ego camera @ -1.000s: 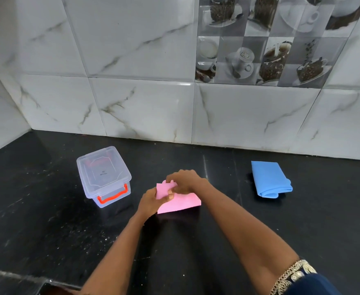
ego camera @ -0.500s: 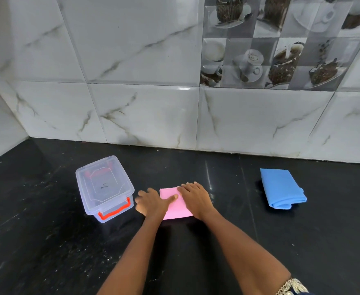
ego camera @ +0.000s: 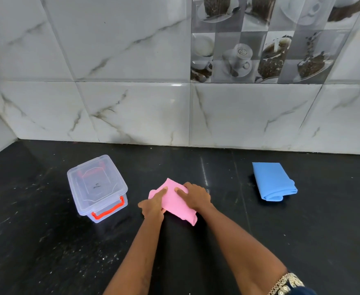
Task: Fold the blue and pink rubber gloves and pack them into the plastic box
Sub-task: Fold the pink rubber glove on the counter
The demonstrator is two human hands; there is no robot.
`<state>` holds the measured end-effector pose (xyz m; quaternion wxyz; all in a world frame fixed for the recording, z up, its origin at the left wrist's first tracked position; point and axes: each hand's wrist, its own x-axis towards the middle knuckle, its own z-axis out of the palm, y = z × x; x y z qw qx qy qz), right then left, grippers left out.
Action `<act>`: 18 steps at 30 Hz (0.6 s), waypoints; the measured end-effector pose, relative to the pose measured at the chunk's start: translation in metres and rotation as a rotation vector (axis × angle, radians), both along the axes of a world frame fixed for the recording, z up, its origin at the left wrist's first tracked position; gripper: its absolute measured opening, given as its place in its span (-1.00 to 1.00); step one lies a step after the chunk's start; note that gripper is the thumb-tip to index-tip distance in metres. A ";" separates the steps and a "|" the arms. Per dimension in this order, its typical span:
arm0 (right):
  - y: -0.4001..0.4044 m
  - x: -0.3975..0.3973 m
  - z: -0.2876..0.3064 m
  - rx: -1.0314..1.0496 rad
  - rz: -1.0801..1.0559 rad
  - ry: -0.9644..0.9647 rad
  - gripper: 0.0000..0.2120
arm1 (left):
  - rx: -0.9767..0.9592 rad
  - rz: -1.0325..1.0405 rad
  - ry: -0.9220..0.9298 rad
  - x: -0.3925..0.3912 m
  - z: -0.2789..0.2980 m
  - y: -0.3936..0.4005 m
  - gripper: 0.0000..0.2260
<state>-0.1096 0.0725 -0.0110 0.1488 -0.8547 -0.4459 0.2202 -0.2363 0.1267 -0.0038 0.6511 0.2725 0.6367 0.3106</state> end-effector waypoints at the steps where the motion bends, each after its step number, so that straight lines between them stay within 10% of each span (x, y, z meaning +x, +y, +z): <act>1: -0.002 0.003 0.000 -0.006 -0.045 0.061 -0.47 | 0.004 0.029 -0.053 0.006 -0.003 -0.006 -0.33; 9: -0.029 0.031 -0.003 0.174 -0.293 0.618 -0.54 | 0.514 -0.244 -0.003 0.056 -0.007 -0.037 -0.65; 18: -0.090 0.097 0.035 0.496 -0.641 0.817 -0.41 | 0.333 -0.338 -0.305 0.138 0.005 -0.073 -0.64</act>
